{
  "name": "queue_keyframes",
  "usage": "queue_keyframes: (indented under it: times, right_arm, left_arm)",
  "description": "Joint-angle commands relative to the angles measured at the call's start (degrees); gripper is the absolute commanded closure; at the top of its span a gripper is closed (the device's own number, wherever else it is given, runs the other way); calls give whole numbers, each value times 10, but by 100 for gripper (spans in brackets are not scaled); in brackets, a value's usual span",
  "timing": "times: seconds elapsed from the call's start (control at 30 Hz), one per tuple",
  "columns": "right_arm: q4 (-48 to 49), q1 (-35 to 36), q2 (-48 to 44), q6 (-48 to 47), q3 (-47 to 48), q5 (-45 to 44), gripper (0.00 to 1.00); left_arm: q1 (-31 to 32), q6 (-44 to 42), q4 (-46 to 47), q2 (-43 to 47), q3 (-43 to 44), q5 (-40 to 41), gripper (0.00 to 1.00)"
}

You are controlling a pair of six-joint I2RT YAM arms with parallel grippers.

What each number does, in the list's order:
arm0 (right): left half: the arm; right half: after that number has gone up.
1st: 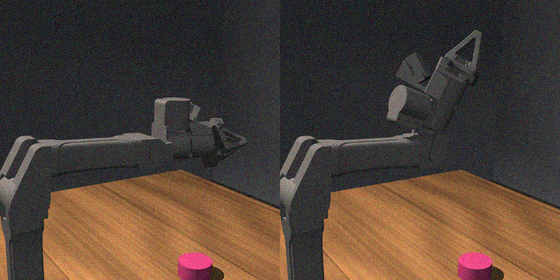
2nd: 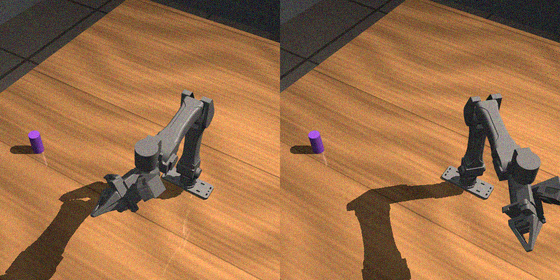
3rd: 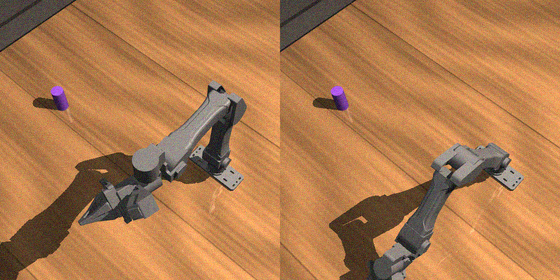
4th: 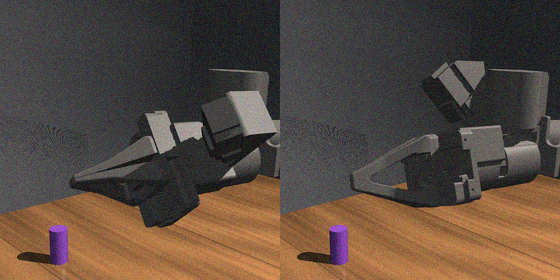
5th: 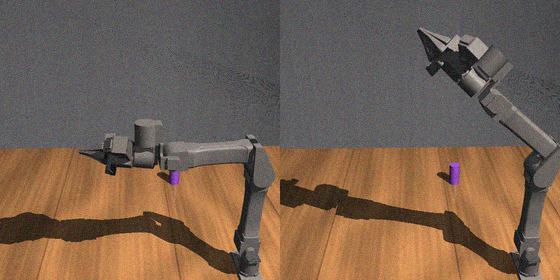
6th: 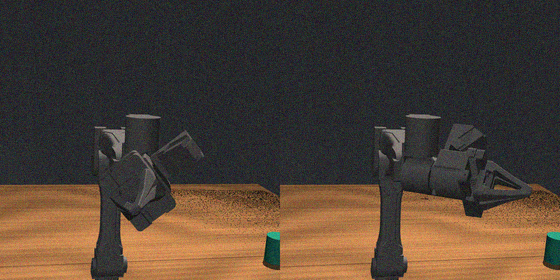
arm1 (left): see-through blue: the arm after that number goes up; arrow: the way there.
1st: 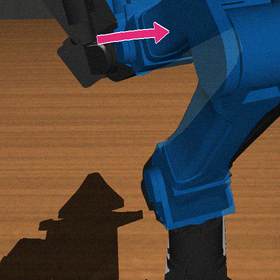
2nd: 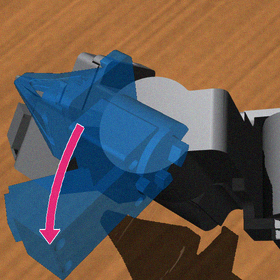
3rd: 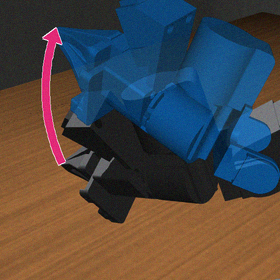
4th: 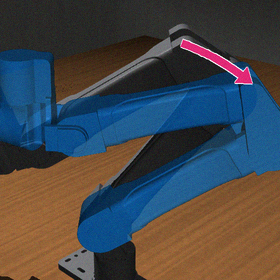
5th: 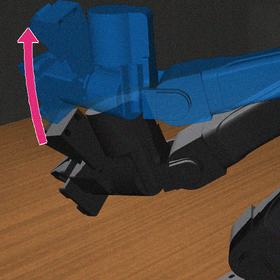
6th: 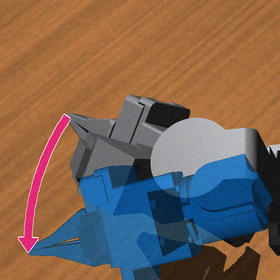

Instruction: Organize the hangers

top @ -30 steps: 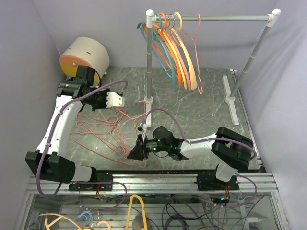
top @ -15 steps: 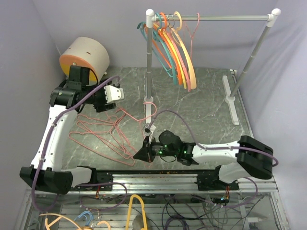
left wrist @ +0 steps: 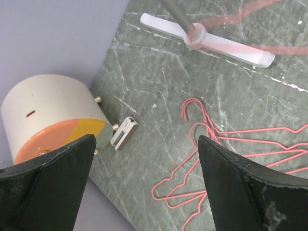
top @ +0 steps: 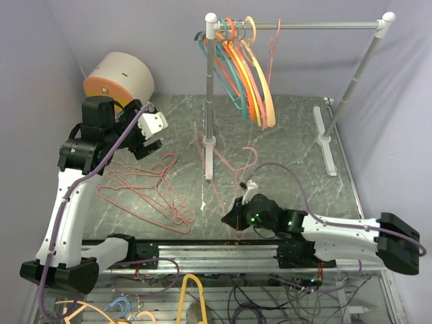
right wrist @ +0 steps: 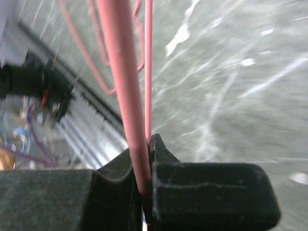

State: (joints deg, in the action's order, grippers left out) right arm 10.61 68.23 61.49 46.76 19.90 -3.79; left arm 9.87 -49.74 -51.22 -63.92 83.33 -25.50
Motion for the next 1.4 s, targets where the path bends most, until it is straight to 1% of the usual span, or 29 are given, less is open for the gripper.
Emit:
queue_keyframes:
  times: [0.0,0.1,0.17,0.23,0.33,0.4,0.43,0.5,0.6,0.67,0.73,0.9,0.93,1.0,1.03,1.17,1.27,1.37]
  right_arm:
    - [-138,-63,-90,22,6,-94,100]
    - [-220,-140,-127,-2,27,-93,100]
    - [-255,-204,-124,-22,36,-73,100]
    - [-268,-256,-110,-37,39,-51,100]
    - [-294,-291,-80,-50,66,-73,100]
    - [-335,-307,-44,-66,116,-116,100]
    - [-357,-319,-17,-76,159,-146,100]
    - [-391,-340,13,-96,219,-174,100]
    - [-419,-377,42,-146,294,-185,100]
    - [-442,-395,62,-181,346,-198,100]
    - [-452,-423,71,-220,397,-198,100]
    - [-478,-446,78,-302,496,-227,100]
    - [-485,-446,81,-312,511,-229,100]
    - [-501,-446,92,-321,553,-226,100]
    - [-509,-446,102,-325,568,-219,100]
    - [-533,-447,138,-342,639,-203,100]
    - [-543,-453,164,-351,693,-182,100]
    - [-556,-466,194,-358,744,-155,100]
  left_arm:
    - [-1,44,32,20,-37,21,1]
    - [-2,61,36,30,-49,0,1]
    - [-2,68,33,34,-55,-18,1]
    - [-3,67,33,38,-64,-32,1]
    - [-5,80,36,43,-71,-35,1]
    - [-9,91,36,47,-76,-43,1]
    - [-12,98,34,49,-78,-50,1]
    - [-24,109,12,50,-69,-80,1]
    - [-60,118,-26,56,-54,-164,2]
    - [-69,123,-54,57,-45,-189,1]
    - [-70,125,-80,60,-39,-194,1]
    - [-71,209,-59,87,-53,-134,1]
    - [-71,232,-52,90,-57,-117,1]
    - [-71,311,-26,101,-66,-66,1]
    - [-71,327,-20,104,-66,-43,2]
    - [-71,352,-2,119,-76,31,1]
    - [-71,326,13,120,-91,63,1]
    - [-71,294,-7,84,-74,111,1]
